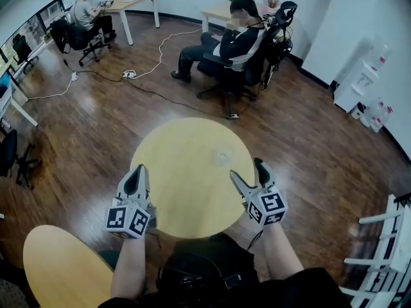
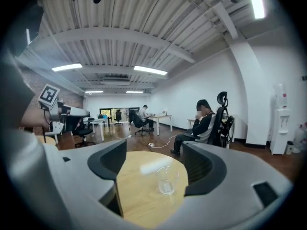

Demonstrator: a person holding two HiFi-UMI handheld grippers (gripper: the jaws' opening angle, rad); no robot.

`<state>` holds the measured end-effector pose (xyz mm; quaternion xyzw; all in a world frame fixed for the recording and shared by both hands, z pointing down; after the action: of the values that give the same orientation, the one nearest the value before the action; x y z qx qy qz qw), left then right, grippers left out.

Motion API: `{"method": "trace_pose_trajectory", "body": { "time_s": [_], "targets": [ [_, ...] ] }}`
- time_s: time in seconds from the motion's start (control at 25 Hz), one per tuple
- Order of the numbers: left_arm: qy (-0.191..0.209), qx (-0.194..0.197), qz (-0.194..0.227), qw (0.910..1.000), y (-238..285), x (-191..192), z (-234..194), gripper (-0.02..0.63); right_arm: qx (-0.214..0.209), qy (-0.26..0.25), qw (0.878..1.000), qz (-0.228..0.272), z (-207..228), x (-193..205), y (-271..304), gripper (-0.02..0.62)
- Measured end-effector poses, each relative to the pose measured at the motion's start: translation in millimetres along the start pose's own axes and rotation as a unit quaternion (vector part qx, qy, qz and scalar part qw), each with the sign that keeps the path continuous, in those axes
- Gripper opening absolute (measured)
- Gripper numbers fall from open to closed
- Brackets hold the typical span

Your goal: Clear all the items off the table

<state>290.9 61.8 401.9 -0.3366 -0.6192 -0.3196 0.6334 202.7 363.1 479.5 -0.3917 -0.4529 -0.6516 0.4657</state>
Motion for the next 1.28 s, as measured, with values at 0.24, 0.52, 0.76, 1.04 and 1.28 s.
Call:
{"method": "trace_pose_trajectory", "body": {
  "time_s": [0.24,0.52,0.76,1.04,1.28],
  "targets": [
    [-0.007,0.001,-0.038,0.9993,46,34,17,0.002,-0.040,0.003,0.998,-0.054,24,30,53,0.471],
    [-0.012,0.010,-0.101,0.9948,77,87,21,0.002,-0.055,-0.005,0.993,-0.104,52,71,102,0.479],
    [-0.021,0.002,-0.141,0.9898,91,126,23,0.002,-0.054,-0.003,0.991,-0.121,66,103,128,0.479],
    [-0.034,-0.002,-0.166,0.9856,80,145,24,0.002,-0.066,-0.011,0.991,-0.117,61,117,147,0.479],
    [-0.036,-0.015,-0.178,0.9832,77,156,20,0.002,-0.089,-0.002,0.990,-0.106,58,118,155,0.446]
  ]
}}
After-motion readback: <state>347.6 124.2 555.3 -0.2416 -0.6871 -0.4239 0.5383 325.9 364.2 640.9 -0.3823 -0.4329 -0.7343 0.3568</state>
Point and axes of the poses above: the fingertips, and each gripper's own axes: y forward along the fingers, z to its right, x out of its underside, the point moved 2 cm from there along -y, backward along the fingers, and after that the axes turned 13 degrees about y, right-handed, at the moved point
